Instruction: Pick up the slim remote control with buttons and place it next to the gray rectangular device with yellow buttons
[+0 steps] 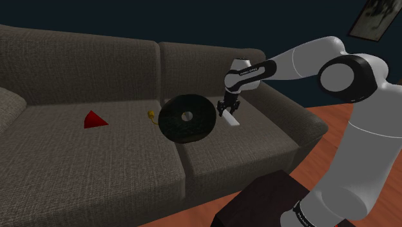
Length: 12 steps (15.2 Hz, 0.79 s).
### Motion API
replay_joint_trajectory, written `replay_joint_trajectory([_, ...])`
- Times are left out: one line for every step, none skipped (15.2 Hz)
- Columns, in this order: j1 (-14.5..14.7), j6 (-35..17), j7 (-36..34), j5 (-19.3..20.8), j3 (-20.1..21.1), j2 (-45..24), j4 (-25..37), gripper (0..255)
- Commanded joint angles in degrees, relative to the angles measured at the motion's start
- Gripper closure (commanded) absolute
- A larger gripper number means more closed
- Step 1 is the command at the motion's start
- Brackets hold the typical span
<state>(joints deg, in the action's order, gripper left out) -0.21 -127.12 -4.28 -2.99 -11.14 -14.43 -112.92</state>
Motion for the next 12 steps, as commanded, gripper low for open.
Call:
replay_joint_trajectory([0.0,-0.4,0.1,-0.1,0.0,-0.2,-0.1,255])
replay_joint_trajectory([0.0,-0.4,0.1,-0.1,0.0,-0.2,-0.1,255])
replay_joint_trajectory([0.0,-0.4,0.1,-0.1,0.0,-0.2,-0.1,255])
replay_joint_trajectory([0.0,-0.4,0.1,-0.1,0.0,-0.2,-0.1,255])
replay_joint_trajectory([0.0,-0.4,0.1,-0.1,0.0,-0.2,-0.1,255])
replay_joint_trajectory([0.0,-0.4,0.1,-0.1,0.0,-0.2,-0.1,255])
replay_joint_trajectory([0.0,-0.4,0.1,-0.1,0.0,-0.2,-0.1,255])
replay_joint_trajectory([0.0,-0.4,0.1,-0.1,0.0,-0.3,-0.1,0])
replay_joint_trajectory([0.0,-0.4,0.1,-0.1,0.0,-0.2,-0.1,0])
replay_joint_trajectory([0.0,-0.4,0.1,-0.1,0.0,-0.3,-0.1,0])
replay_joint_trajectory([0.0,-0.4,0.1,-0.1,0.0,-0.3,-0.1,0])
replay_joint_trajectory([0.0,-0.4,0.1,-0.1,0.0,-0.3,-0.1,0])
